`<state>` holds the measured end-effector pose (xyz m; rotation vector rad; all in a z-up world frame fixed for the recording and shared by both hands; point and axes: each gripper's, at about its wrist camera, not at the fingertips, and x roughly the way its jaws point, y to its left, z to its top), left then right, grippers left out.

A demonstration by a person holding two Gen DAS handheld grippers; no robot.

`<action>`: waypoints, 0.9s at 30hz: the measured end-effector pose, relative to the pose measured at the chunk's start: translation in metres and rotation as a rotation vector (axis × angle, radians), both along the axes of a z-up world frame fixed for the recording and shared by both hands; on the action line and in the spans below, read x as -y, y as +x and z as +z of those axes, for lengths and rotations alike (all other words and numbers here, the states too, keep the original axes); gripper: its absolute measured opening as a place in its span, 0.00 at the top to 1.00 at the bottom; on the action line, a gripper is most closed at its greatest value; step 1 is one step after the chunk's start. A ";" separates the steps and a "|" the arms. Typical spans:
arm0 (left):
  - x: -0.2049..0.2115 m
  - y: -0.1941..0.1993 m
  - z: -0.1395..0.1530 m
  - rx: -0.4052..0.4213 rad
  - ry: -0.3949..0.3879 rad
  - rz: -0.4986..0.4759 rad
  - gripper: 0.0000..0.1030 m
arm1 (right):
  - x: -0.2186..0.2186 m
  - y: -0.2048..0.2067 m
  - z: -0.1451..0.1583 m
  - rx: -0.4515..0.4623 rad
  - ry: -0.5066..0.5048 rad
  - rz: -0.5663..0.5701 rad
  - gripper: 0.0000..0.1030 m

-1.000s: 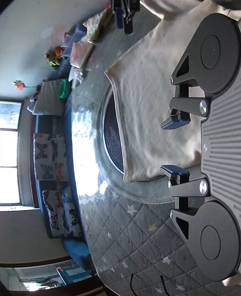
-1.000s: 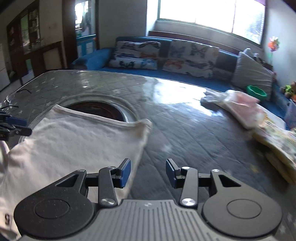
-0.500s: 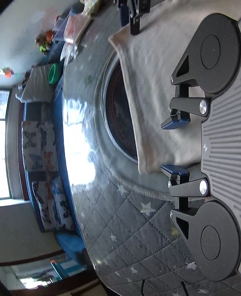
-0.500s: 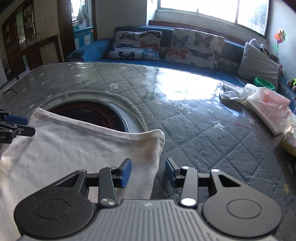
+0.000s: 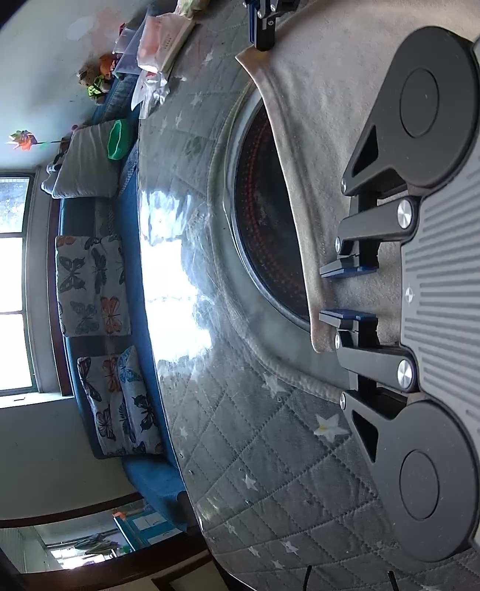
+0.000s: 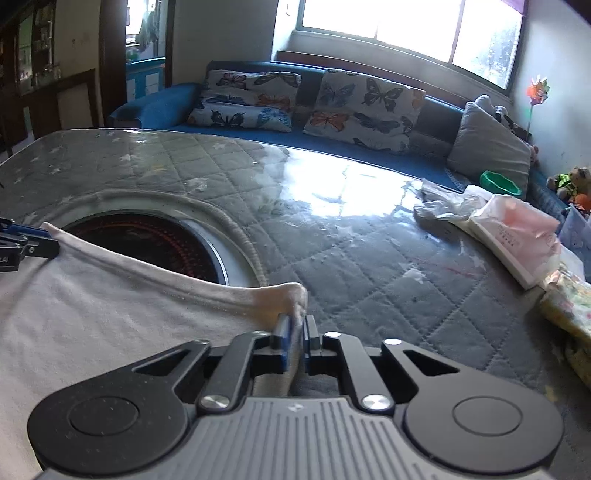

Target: Fold clothes

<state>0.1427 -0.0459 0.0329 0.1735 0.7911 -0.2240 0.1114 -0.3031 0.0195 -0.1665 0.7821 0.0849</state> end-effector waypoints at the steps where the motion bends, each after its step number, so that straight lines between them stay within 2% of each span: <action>1: -0.001 -0.002 0.002 0.003 0.002 0.000 0.72 | 0.000 -0.002 0.002 0.000 -0.001 0.007 0.82; 2: -0.003 -0.005 0.005 0.009 0.004 0.000 0.66 | -0.001 -0.005 0.005 0.001 -0.005 0.021 0.80; 3: -0.004 -0.007 0.008 0.015 0.007 0.001 0.61 | -0.001 -0.008 0.008 0.001 -0.008 0.035 0.72; 4: -0.006 -0.011 0.012 0.022 0.009 -0.001 0.52 | -0.002 -0.013 0.010 0.001 -0.011 0.053 0.64; 7: -0.012 -0.026 0.023 0.046 0.012 -0.011 0.44 | -0.008 -0.032 0.017 -0.015 0.008 0.126 0.52; 11: -0.022 -0.058 0.035 0.071 0.012 -0.028 0.32 | -0.021 -0.066 0.022 -0.027 0.030 0.213 0.42; 12: -0.025 -0.066 0.037 0.077 0.012 -0.033 0.31 | -0.024 -0.076 0.022 -0.025 0.034 0.228 0.37; 18: -0.039 -0.118 0.052 0.108 -0.008 -0.064 0.28 | -0.042 -0.128 0.020 -0.007 0.055 0.299 0.25; 24: -0.046 -0.178 0.039 0.095 -0.062 -0.089 0.29 | -0.050 -0.162 0.008 0.015 0.043 0.336 0.18; 27: -0.046 -0.199 0.029 0.064 -0.103 -0.104 0.30 | -0.045 -0.171 0.001 0.038 0.061 0.316 0.16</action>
